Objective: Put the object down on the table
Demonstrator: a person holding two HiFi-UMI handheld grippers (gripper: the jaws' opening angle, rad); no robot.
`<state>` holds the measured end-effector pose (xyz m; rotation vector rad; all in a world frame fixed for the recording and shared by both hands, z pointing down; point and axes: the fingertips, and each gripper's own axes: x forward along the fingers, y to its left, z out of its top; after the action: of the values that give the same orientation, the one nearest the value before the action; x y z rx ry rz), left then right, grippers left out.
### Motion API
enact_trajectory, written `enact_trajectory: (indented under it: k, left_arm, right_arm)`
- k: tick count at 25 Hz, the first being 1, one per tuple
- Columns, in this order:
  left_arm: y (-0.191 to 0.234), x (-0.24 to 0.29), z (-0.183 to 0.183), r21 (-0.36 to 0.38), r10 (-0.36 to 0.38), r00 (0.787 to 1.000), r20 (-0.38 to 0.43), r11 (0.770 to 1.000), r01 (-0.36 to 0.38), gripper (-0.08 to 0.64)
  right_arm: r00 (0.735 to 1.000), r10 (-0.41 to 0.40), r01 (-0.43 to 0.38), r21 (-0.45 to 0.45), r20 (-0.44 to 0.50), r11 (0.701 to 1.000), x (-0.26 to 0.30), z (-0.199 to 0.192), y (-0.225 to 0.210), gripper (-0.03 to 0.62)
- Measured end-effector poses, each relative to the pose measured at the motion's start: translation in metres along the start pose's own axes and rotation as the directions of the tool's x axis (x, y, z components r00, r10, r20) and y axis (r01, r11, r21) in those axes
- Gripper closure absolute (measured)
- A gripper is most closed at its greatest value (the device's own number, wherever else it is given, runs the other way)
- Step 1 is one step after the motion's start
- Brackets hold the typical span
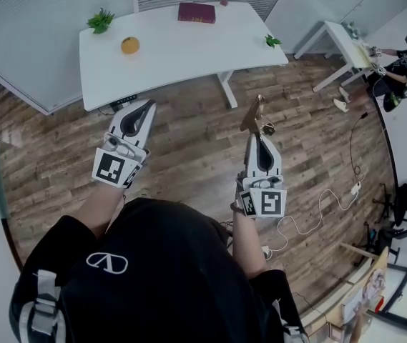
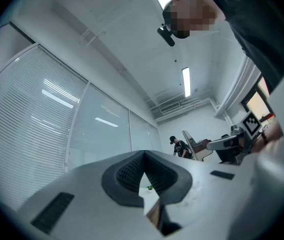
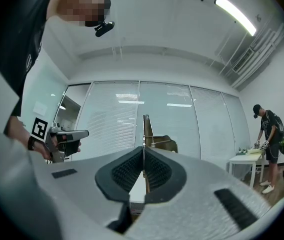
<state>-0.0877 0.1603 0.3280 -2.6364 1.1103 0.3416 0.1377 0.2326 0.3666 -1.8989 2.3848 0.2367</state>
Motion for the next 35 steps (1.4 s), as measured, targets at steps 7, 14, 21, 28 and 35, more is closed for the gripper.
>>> enact_trajectory:
  k: [7,14,21,28,35]
  left_arm:
    - [-0.021,0.019,-0.014,0.019,0.016,1.000,-0.016,1.000,-0.016,0.555]
    - [0.011,0.067,-0.042,0.014,0.018,1.000,-0.018,1.000,-0.017,0.555]
    - [0.080,0.148,-0.086,-0.014,-0.020,1.000,-0.005,1.000,0.019,0.555]
    - [0.176,0.246,-0.122,-0.050,-0.072,0.997,0.013,0.996,0.073,0.555]
    - [0.238,0.311,-0.160,-0.089,-0.127,0.991,0.030,0.988,0.129,0.555]
  right_arm:
    - [0.999,0.045,-0.046,0.016,0.029,0.999,0.010,-0.007,-0.026,0.588]
    - [0.999,0.042,-0.042,0.022,0.021,0.999,0.062,-0.027,-0.056,0.588]
    - [1.000,0.011,-0.011,0.007,0.006,1.000,0.158,-0.049,-0.085,0.588]
    - [1.000,-0.023,0.023,0.001,0.006,1.000,0.283,-0.056,-0.107,0.588]
    - [0.998,-0.053,0.053,0.018,-0.018,0.998,0.374,-0.074,-0.120,0.588]
